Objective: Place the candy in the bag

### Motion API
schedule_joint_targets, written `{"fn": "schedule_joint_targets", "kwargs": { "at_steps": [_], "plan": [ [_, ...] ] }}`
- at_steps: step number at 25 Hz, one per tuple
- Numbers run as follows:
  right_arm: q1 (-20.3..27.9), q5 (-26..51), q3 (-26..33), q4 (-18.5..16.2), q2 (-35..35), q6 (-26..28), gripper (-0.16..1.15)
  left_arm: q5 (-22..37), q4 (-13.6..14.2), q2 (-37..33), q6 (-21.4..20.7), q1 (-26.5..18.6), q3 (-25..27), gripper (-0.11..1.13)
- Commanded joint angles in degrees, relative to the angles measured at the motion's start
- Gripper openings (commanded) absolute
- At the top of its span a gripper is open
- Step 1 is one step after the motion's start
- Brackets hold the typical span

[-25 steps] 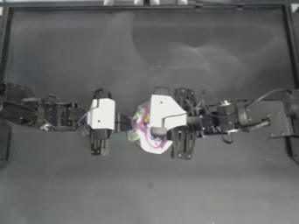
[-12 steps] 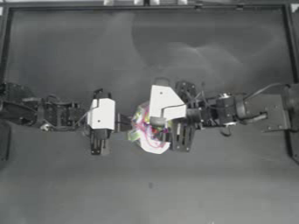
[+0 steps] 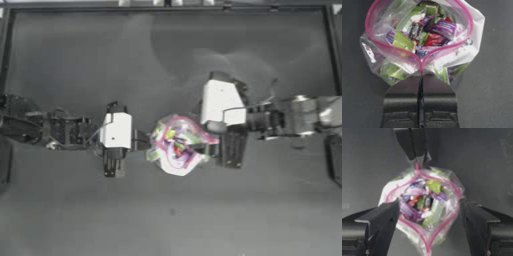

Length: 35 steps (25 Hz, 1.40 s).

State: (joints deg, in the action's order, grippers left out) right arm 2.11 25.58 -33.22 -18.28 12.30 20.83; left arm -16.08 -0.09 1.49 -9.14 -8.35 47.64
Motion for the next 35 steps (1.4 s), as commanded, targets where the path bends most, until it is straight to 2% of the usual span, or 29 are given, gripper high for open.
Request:
{"fn": "schedule_joint_targets", "kwargs": {
  "at_steps": [1, 8, 20, 35],
  "plan": [
    [0.0, -1.23, -0.79, -0.26, 3.69, 0.7, 0.97, 0.88, 0.26, -4.75, -0.18, -0.53, -1.05, 0.04],
    [0.0, -2.29, -3.16, -0.62, 6.42, 1.67, 0.97, 2.81, 1.14, -8.17, -0.18, -1.14, -1.05, 0.04],
    [0.0, -2.29, -3.96, -0.53, 7.73, 1.76, 0.97, 4.75, 2.37, -13.1, -0.26, -1.85, -0.79, 0.04],
    [0.0, -2.29, -3.96, -0.26, 7.65, 1.76, 0.97, 7.82, 2.29, -13.45, 0.0, -1.32, -0.09, 0.04]
  ]
}}
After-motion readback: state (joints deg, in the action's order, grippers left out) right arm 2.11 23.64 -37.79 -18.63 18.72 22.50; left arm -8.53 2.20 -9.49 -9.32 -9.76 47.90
